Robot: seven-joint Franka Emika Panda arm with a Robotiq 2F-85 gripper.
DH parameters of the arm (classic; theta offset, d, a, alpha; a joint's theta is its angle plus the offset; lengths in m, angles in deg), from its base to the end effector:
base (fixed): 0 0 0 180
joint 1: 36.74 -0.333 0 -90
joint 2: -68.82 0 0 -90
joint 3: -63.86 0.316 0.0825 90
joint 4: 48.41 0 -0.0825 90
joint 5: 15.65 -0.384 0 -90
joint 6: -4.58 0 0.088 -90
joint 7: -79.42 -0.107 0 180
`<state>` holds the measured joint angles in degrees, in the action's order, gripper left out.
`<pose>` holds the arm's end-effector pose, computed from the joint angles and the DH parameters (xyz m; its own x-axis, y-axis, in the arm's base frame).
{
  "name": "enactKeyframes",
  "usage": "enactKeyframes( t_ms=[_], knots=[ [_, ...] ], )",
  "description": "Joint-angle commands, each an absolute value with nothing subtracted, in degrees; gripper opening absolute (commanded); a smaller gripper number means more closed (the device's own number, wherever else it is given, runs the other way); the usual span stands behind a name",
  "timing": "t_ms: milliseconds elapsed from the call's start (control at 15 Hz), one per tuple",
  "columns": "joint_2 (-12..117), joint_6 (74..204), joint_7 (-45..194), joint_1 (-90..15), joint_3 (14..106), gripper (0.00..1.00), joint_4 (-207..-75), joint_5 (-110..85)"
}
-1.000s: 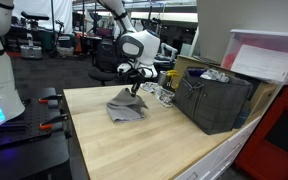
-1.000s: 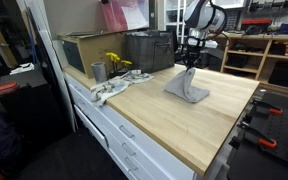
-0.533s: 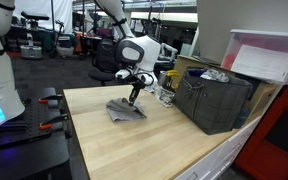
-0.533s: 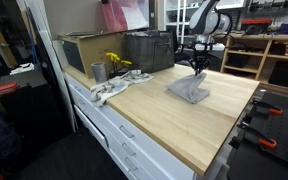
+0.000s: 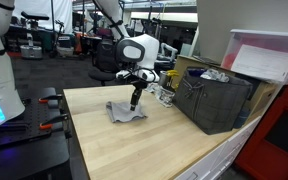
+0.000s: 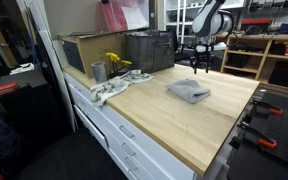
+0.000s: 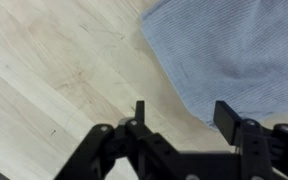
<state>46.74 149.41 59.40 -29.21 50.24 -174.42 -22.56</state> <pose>0.5131 -0.2019 0.2066 0.6932 -0.7201 -0.0308 -0.7192 -0.6939 0.0363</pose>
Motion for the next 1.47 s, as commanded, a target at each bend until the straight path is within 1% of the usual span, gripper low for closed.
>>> enactKeyframes(
  t_ms=[0,400,667,1400],
  knots=[
    [51.8,149.4,56.7,-30.9,50.3,1.0,-177.6,-22.0],
    [54.8,148.5,57.4,-30.6,54.4,1.0,-181.0,-28.8],
    [56.2,148.7,57.4,-31.2,55.4,1.0,-183.0,-29.5],
    [51.3,149.6,56.2,-31.6,56.3,1.0,-186.9,-31.5]
  ],
)
